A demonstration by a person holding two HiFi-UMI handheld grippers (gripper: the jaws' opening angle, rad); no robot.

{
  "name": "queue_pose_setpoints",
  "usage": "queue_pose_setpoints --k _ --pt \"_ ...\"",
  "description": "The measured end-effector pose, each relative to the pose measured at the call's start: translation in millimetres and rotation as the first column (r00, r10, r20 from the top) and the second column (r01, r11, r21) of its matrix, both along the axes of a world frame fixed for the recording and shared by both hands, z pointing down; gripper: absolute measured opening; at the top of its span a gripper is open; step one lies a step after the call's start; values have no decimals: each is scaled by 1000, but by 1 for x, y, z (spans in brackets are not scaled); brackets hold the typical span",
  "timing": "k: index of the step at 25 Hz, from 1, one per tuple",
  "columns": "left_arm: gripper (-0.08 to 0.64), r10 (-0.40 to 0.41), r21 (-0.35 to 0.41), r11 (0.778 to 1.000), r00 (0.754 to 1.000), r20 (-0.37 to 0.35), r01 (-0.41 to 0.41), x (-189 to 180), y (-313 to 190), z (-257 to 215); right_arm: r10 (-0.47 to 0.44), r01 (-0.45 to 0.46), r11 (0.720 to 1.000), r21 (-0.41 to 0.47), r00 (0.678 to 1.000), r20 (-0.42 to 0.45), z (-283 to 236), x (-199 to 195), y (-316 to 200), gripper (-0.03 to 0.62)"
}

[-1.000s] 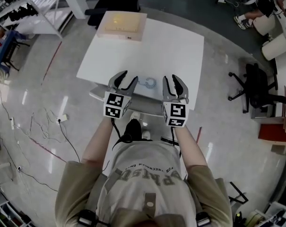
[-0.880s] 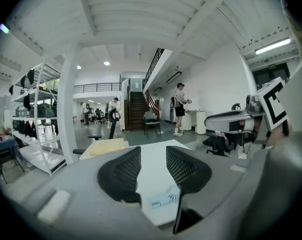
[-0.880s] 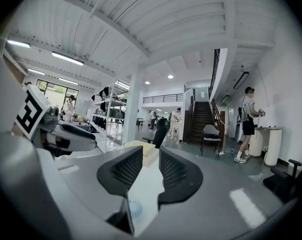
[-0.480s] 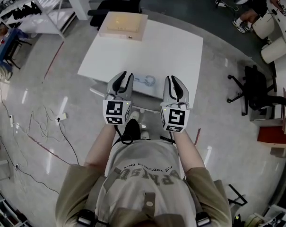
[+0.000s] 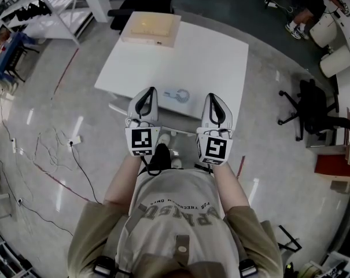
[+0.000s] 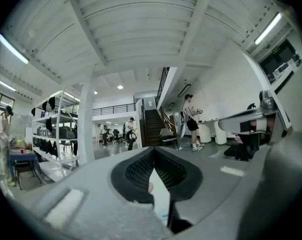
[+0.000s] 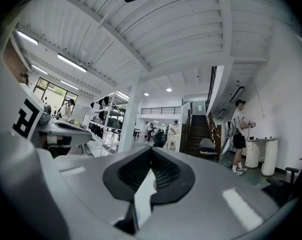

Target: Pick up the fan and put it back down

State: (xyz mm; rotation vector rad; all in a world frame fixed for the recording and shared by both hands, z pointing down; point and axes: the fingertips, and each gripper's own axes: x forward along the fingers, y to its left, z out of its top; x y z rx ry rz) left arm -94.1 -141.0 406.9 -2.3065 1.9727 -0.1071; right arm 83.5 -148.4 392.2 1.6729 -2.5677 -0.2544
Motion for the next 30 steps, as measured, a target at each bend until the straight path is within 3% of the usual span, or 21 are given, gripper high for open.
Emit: queue_pose_setpoints --k 5,19,30 --pt "12 3 44 999 999 40 -5 6 2 -11 -2 2 1000 18 1000 7 -2 2 2 2" --pt "12 -19 130 991 1000 -10 20 6 7 -31 -5 2 997 73 999 34 -17 5 -1 0" --pt "11 -21 136 990 1000 -1 21 8 9 -35 -23 21 995 99 1000 16 -31 -5 -1 -2"
